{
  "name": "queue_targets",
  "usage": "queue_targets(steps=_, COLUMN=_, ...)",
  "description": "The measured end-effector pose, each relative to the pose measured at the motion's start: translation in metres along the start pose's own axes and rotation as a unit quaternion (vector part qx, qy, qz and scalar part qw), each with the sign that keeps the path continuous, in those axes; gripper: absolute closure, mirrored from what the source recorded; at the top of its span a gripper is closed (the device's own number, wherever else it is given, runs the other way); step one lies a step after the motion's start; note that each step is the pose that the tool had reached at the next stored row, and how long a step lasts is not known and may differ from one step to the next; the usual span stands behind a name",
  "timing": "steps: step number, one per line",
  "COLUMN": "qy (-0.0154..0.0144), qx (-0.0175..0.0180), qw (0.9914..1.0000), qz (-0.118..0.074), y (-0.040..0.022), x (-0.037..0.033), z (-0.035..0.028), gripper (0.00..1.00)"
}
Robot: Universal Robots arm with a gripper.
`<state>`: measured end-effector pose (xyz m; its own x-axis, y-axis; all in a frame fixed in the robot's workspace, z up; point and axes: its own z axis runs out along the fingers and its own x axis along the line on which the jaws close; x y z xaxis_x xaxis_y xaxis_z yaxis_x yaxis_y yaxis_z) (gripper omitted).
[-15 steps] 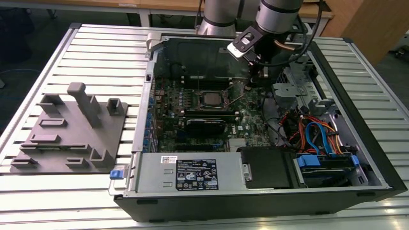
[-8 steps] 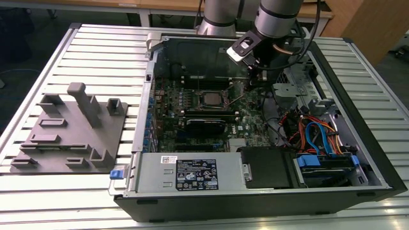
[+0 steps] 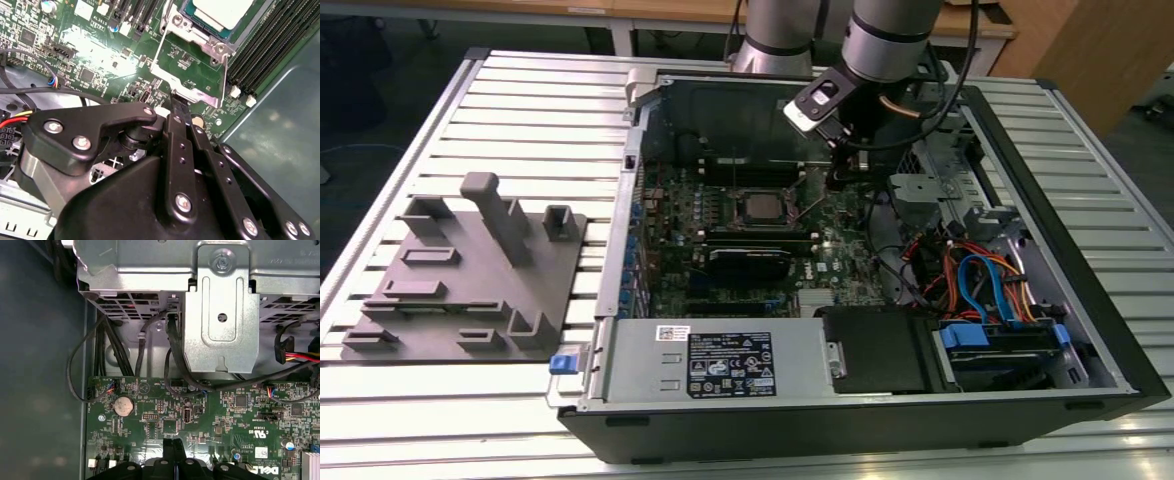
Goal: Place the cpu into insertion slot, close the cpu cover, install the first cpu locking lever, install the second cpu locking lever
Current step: 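Close the cpu cover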
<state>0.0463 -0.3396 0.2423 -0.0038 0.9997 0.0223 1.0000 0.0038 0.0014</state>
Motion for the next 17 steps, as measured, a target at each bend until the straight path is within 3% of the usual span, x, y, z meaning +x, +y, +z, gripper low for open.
queue_targets(steps=10, qy=0.0000, qx=0.0000, qw=1.00000, qz=0.000, y=-0.0009, x=0.0000, z=0.0000, gripper=0.90)
queue_targets(steps=17, qy=0.0001, qx=-0.0001, qw=1.00000, qz=0.000, y=-0.0076, x=0.0000, z=0.0001, gripper=0.90)
